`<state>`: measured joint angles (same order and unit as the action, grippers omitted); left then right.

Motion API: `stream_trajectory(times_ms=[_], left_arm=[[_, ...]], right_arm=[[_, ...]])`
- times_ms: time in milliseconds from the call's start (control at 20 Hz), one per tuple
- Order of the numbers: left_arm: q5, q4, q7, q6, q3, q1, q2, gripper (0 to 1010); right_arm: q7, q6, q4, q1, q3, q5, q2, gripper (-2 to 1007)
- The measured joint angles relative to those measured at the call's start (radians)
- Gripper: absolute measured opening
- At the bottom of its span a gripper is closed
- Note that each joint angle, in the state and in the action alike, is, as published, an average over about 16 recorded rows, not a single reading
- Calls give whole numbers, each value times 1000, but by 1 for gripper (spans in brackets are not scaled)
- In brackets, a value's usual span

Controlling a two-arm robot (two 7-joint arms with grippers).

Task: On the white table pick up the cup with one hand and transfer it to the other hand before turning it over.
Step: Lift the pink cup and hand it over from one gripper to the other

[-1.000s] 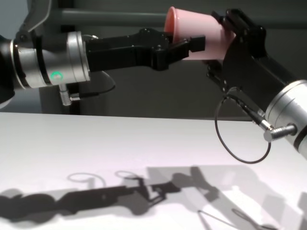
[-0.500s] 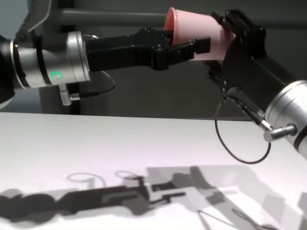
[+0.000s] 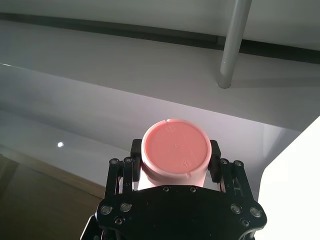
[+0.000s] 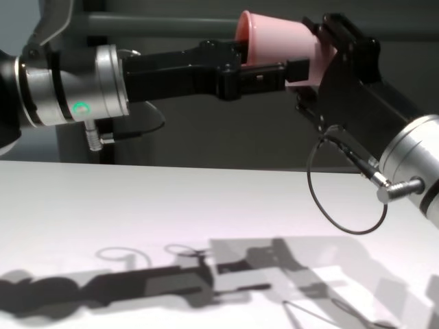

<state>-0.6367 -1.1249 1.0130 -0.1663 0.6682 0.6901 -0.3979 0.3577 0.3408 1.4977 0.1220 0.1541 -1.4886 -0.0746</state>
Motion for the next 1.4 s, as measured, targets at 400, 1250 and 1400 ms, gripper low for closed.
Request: stream_trajectory(times_ms=[400,1250,1400], left_arm=[[0,0,0,0,0,0,0,887],[0,-5,1,-2,-1,-5,-7,1001],[-3,-11,0,-2,-6,-13,-17,1001]], right_arm=[[0,0,0,0,0,0,0,742],[1,0,0,0,0,0,0,742],[1,0,0,0,0,0,0,742]])
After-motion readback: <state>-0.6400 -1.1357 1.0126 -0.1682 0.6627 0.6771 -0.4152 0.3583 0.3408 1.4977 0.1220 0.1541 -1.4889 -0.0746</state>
